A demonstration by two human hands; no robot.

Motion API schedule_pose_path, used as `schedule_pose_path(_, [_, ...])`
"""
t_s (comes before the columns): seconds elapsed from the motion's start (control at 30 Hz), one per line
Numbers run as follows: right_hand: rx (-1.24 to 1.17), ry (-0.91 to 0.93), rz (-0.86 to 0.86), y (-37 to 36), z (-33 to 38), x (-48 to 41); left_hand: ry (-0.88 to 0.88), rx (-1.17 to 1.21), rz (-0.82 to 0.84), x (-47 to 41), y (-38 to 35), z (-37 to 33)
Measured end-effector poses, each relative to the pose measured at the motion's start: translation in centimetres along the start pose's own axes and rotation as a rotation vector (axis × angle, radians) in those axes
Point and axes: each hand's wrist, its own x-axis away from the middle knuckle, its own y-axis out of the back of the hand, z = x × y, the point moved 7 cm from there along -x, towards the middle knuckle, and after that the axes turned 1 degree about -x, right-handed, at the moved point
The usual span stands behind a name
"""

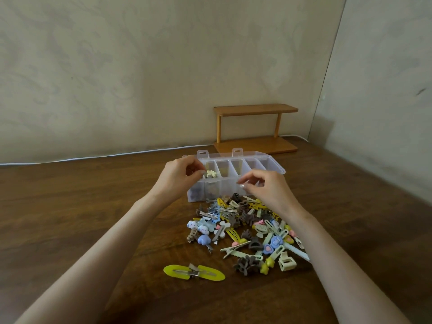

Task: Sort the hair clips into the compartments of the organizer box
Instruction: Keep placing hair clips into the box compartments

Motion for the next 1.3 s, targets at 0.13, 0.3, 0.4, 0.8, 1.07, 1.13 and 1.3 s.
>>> schedule_pose_path(0.13, [0.143, -0.037, 0.108, -0.8, -1.5, 0.2, -0.099, -0.011, 0.071, 0.4, -1.4, -1.5])
schedule_pose_path(0.3, [0.258, -0.027, 0.119, -1.1, -1.7, 0.2, -0.143, -0.106, 0.262, 1.2, -4.1, -1.8])
schedule_pose_path(0.4, [0.27, -0.018, 0.095, -1.3, -1.5, 0.2, -0.18, -0.204, 0.291, 1.4, -4.9, -1.6])
schedule_pose_path(0.8, [0.348, 0.007, 0.162, -1.9, -1.5, 0.4, -0.226, -0.359, 0.426, 2.1, -7.1, -1.7])
schedule_pose_path(1.07, [0.37, 0.052, 0.223, -2.6, -0.3, 0.7, -0.213, -0.352, 0.539, 2.2, -7.0, -1.6])
schedule_pose_path(1.13, [0.39, 0.048, 0.245, -2.8, -0.4, 0.7, -0.2, -0.326, 0.594, 2.3, -7.0, -1.6])
schedule_pose_path(1.3, [0.402, 0.082, 0.204, -3.2, -0.2, 0.7, -0.164, -0.259, 0.595, 2.1, -6.5, -1.5])
